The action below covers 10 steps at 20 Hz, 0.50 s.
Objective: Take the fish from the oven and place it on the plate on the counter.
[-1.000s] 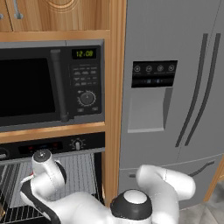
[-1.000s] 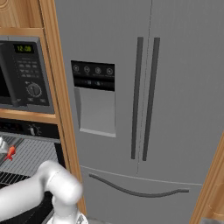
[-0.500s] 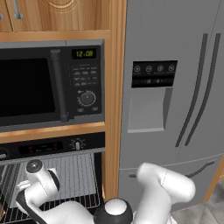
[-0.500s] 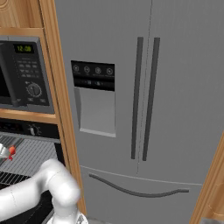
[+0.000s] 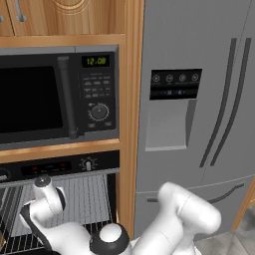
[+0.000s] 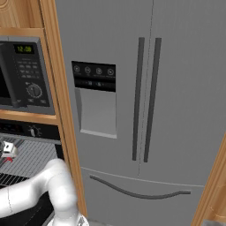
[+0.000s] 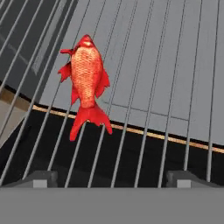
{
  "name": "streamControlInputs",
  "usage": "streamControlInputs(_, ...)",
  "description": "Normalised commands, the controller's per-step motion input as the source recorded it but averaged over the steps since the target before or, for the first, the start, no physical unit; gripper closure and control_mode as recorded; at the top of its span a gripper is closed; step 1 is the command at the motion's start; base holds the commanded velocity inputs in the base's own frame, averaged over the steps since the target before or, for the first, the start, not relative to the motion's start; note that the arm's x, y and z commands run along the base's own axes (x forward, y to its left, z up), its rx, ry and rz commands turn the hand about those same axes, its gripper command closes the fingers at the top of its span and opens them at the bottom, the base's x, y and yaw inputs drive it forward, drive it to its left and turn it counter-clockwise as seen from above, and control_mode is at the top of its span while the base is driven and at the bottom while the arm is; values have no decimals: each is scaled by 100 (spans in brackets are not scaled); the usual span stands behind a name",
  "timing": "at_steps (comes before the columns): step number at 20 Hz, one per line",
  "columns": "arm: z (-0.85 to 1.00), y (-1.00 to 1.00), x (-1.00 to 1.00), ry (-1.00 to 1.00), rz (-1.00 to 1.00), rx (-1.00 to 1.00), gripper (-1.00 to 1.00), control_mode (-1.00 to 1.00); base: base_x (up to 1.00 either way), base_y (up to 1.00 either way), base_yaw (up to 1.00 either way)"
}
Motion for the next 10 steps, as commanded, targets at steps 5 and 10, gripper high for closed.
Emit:
streamControlInputs(5,-38,10,41,5,13,1,-100,-100,0,0,0)
streamControlInputs(10,-43,47,33,0,2,0,-100,-100,0,0,0)
